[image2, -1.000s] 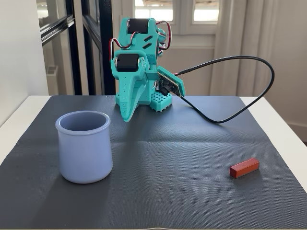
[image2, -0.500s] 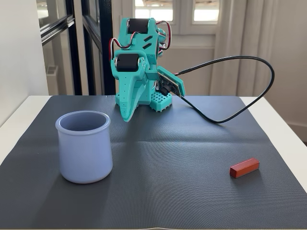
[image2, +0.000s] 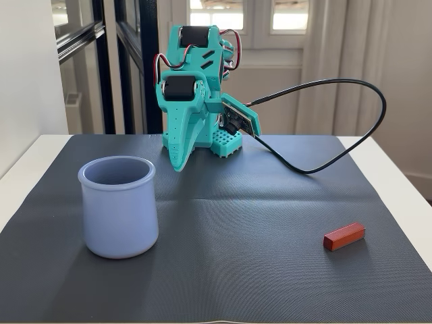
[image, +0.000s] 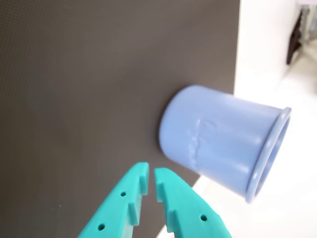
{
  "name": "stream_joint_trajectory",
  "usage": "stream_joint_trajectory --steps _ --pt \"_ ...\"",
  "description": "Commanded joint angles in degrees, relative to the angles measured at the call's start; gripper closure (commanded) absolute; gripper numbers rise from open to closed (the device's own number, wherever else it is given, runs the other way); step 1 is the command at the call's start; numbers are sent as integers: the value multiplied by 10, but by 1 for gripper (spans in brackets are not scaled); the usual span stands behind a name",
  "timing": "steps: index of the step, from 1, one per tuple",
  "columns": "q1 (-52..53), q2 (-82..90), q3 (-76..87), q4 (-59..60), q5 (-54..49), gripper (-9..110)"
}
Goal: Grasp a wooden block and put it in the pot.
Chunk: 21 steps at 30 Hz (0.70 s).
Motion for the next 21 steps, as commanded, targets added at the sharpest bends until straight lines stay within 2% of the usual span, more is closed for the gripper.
stream_joint_trajectory --steps 1,10,21 --pt "-2 5 -3 -5 1 101" --pt "-6 -20 -22 -5 1 100" --pt "-112 -212 -196 -5 1 100"
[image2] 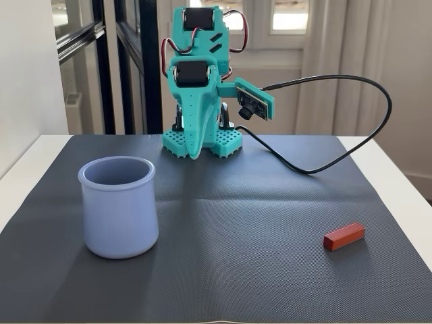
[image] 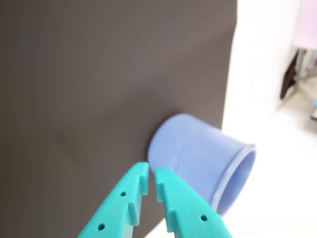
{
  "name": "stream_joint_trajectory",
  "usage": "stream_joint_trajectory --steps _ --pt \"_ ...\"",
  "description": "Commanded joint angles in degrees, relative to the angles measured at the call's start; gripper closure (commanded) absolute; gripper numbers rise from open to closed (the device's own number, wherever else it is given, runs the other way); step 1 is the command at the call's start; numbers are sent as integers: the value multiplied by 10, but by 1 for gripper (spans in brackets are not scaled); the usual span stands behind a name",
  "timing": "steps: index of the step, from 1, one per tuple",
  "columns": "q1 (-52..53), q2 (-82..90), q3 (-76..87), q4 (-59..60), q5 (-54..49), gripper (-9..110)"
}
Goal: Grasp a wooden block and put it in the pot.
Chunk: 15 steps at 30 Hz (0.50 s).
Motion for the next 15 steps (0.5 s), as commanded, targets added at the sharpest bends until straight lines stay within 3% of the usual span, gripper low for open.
stream_joint_trajectory --steps 1,15 --pt "-41 -48 -69 -5 1 100" --pt "-280 -250 -215 -5 -4 100"
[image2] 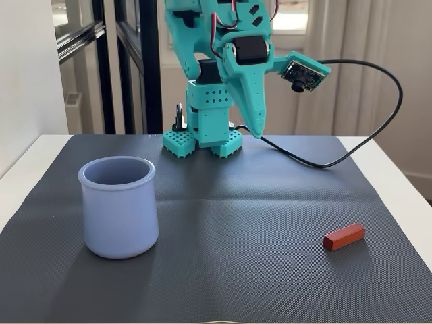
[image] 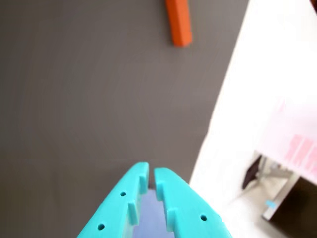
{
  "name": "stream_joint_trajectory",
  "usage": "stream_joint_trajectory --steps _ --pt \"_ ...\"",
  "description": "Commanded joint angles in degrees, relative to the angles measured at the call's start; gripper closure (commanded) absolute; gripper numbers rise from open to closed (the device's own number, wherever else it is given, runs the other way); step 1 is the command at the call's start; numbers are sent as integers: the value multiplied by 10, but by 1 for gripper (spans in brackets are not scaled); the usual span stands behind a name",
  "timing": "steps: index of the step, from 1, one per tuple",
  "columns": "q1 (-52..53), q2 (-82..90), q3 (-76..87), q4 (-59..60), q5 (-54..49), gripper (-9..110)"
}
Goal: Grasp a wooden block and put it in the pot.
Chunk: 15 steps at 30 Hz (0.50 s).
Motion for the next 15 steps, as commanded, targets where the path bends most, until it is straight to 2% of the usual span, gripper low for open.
stream_joint_trajectory --steps 1,9,15 --pt "-55 -34 -45 -4 -4 100" --pt "-211 -168 -81 -5 -1 100" --pt "-281 -295 -134 -5 -1 92"
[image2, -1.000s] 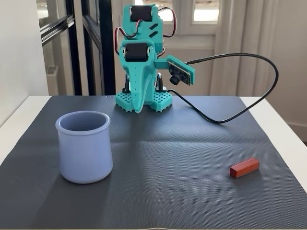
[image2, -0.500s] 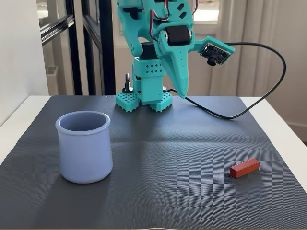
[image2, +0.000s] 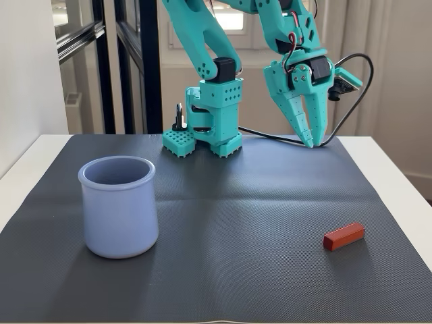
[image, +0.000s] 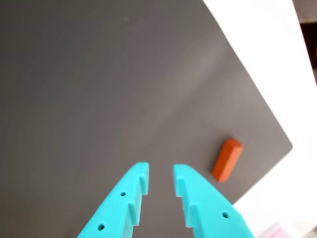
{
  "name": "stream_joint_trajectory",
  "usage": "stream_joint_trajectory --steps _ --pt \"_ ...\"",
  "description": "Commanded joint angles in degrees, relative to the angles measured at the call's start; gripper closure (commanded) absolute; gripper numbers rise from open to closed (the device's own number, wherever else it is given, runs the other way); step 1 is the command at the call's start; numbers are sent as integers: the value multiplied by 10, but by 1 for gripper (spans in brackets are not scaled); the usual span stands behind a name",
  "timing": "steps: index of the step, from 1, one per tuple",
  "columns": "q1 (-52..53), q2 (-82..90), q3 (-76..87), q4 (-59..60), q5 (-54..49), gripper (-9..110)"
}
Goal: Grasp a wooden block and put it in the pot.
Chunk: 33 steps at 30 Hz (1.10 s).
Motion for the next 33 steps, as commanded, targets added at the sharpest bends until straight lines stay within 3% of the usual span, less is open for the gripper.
stream_joint_trajectory --steps 1,11,18,33 --pt "-18 -57 -66 -7 -3 92" --pt "-37 -303 -230 -127 -4 92" --pt "-43 -369 -318 -156 1 91" --pt "139 -352 -330 -57 -16 92"
